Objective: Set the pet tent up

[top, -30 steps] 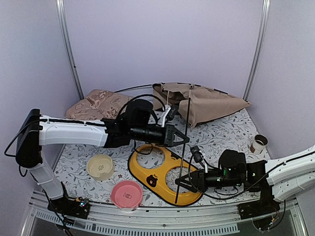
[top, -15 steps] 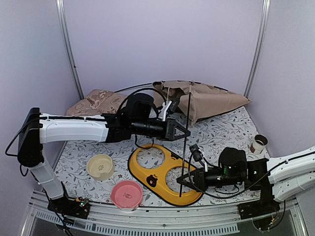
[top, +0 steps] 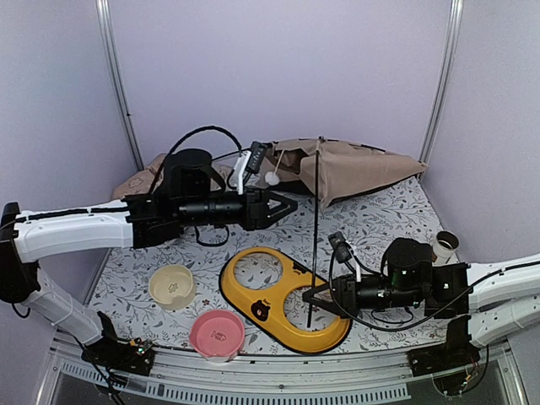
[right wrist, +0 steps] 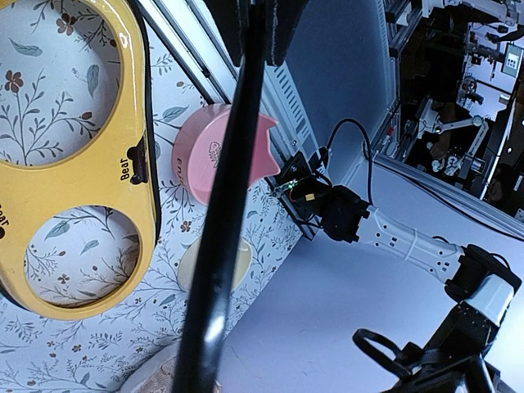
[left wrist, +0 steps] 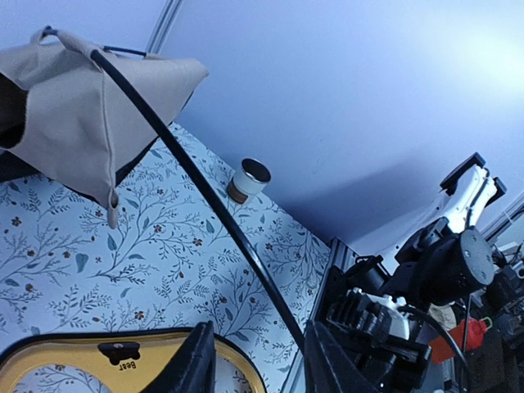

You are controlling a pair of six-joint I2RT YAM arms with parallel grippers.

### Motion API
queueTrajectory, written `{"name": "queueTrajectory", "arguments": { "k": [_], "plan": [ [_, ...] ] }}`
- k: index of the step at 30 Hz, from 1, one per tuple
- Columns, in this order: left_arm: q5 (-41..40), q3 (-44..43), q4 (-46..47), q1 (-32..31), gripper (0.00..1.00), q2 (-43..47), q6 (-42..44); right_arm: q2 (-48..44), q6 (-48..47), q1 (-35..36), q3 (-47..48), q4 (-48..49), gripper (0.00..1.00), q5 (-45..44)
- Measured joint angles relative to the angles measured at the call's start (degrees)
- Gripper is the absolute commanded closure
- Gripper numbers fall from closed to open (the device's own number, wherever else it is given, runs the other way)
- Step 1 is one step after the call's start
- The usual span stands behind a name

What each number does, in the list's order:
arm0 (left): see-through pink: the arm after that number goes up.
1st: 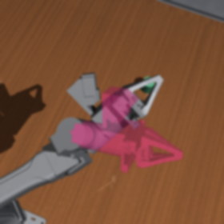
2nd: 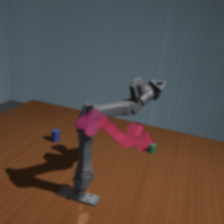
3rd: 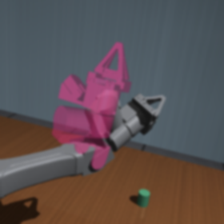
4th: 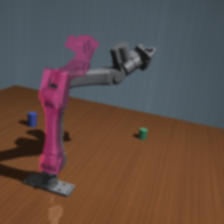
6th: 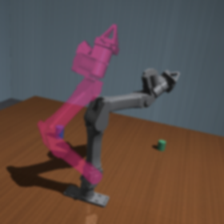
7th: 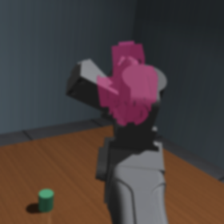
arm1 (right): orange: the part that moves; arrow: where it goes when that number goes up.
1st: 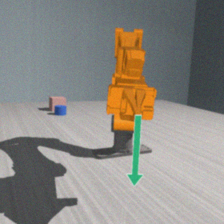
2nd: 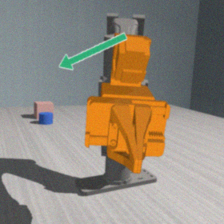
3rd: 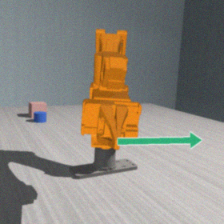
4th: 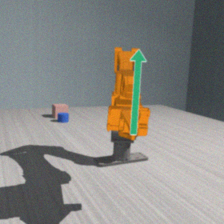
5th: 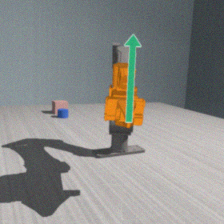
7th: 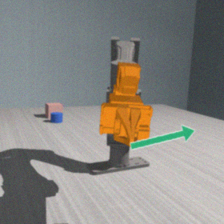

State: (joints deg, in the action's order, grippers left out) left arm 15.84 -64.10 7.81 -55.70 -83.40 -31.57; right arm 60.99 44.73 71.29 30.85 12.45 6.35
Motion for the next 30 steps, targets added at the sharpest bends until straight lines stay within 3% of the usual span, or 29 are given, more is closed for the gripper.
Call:
{"name": "queueTrajectory", "arguments": {
  "k": [4,8,15,19,30],
  "plan": [
    [-4.35,4.76,1.90,0.90,0.63,5.90,1.18,-0.63,0.02,-1.92,0.37,-0.94,1.00,1.81],
    [-7.82,8.15,4.31,3.56,0.62,5.53,2.05,-0.74,0.00,-3.08,1.92,-1.51,1.00,3.74],
    [-9.90,10.64,14.60,4.52,0.57,-6.14,5.14,-0.68,0.02,-4.48,5.68,-1.77,1.00,6.75],
    [-9.79,9.99,22.49,4.66,0.59,-13.55,6.88,0.28,0.17,-5.16,7.69,-2.03,1.00,8.00],
    [-8.17,-1.31,35.26,4.85,0.63,-29.33,8.04,2.58,0.46,-6.12,11.34,-2.91,1.00,9.31]
  ]
}}
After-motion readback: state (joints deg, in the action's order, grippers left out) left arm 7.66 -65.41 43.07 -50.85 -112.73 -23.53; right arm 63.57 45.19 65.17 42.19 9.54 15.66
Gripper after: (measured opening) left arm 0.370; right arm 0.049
